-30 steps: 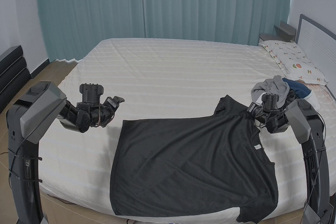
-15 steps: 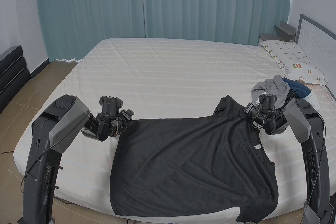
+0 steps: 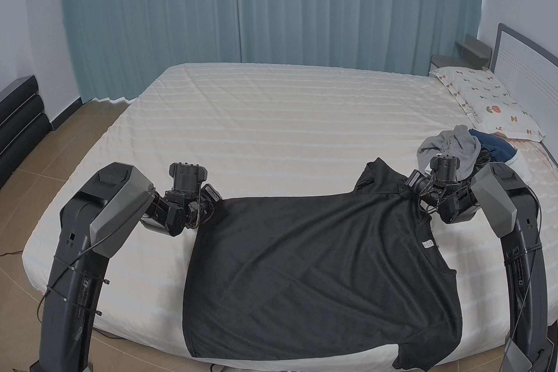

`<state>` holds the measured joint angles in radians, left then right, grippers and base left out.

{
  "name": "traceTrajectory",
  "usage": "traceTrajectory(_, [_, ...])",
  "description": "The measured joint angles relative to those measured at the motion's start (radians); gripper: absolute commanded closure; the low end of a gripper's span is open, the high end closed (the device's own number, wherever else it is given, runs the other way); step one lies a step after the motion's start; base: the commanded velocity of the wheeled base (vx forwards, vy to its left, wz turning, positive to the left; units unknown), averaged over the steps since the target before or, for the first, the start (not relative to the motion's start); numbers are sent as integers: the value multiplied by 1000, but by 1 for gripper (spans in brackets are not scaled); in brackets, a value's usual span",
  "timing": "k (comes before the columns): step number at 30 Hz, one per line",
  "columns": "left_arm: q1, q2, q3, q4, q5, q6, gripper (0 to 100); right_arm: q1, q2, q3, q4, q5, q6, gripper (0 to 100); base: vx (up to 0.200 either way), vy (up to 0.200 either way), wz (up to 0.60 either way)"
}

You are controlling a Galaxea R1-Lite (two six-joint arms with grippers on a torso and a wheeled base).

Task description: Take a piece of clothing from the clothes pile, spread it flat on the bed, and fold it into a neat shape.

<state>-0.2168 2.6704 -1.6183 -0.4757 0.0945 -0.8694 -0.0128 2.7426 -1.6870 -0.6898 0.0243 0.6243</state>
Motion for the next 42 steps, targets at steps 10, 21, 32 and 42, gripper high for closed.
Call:
traceTrajectory(10, [15, -11, -48, -3, 46, 2, 100, -6, 0, -2, -83, -3, -1, 100, 0, 0, 0])
traceTrajectory(21, [37, 4, -203, 2, 76, 7, 100, -8, 16, -93, -137, -20, -2, 100, 0, 0, 0])
traceTrajectory(32, [40, 63, -255, 22, 78, 11, 100, -6, 87, -177, -128, -47, -8, 100, 0, 0, 0])
traceTrajectory(42, [34, 110, -287, 56, 77, 8, 0, 0, 135, -220, -112, -51, -11, 0, 0, 0, 0])
